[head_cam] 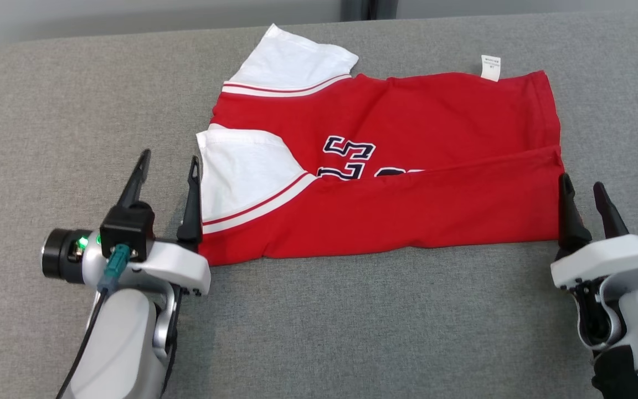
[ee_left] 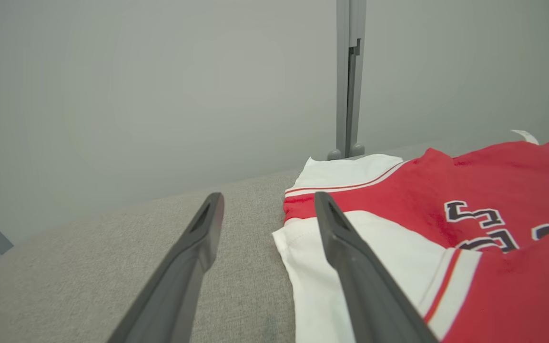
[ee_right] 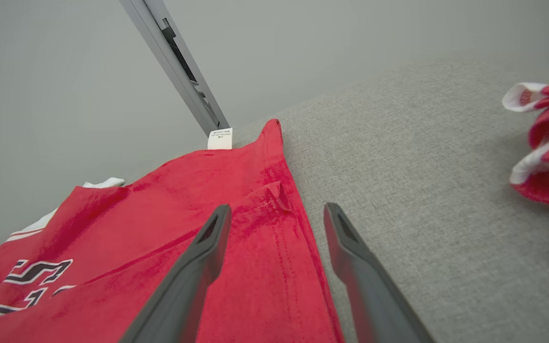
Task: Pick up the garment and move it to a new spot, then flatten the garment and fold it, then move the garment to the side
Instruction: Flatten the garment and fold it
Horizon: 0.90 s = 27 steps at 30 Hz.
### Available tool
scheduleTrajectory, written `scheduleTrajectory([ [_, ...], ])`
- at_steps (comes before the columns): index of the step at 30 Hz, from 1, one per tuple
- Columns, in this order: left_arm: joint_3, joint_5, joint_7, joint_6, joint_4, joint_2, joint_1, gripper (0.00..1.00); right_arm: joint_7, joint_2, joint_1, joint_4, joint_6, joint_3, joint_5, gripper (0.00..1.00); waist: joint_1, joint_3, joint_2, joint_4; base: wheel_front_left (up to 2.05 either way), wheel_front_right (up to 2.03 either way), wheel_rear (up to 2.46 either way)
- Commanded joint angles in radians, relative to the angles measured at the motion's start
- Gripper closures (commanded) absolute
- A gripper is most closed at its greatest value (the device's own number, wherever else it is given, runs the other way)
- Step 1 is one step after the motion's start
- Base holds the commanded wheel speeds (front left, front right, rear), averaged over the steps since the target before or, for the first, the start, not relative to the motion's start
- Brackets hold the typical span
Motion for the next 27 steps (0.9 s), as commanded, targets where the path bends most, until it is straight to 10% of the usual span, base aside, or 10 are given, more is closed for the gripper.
scheduleTrajectory([
  [1, 0.002, -0.001, -0.001, -0.002, -0.013, -0.002, 0.042, 0.0, -0.005, -0.005, 0.044, -0.02, 0.0, -0.012, -0.027, 0.0, 0.0, -0.012, 0.0, 0.006, 0.0, 0.0, 0.0],
  [17, 0.026, -0.044, -0.001, -0.015, -0.008, -0.032, 0.159, 0.0, -0.003, 0.031, 0.082, 0.081, 0.0, -0.064, -0.139, 0.02, 0.0, -0.004, 0.0, 0.028, 0.0, 0.0, 0.0],
  [19, 0.025, -0.059, -0.001, -0.023, 0.001, -0.033, 0.157, 0.0, -0.001, 0.035, 0.072, 0.104, 0.0, -0.056, -0.135, 0.82, 0.0, -0.002, 0.0, 0.03, 0.0, 0.0, 0.0],
  [20, 0.02, -0.069, -0.001, -0.026, 0.008, -0.034, 0.157, 0.0, -0.001, 0.036, 0.068, 0.116, 0.0, -0.05, -0.134, 1.0, 0.0, -0.002, 0.0, 0.031, 0.0, 0.0, 0.0],
  [27, -0.018, -0.132, -0.001, -0.04, 0.047, -0.033, 0.156, 0.0, -0.002, 0.02, 0.061, 0.109, 0.0, -0.047, -0.121, 1.0, 0.0, -0.001, 0.0, 0.022, 0.0, 0.0, 0.0],
])
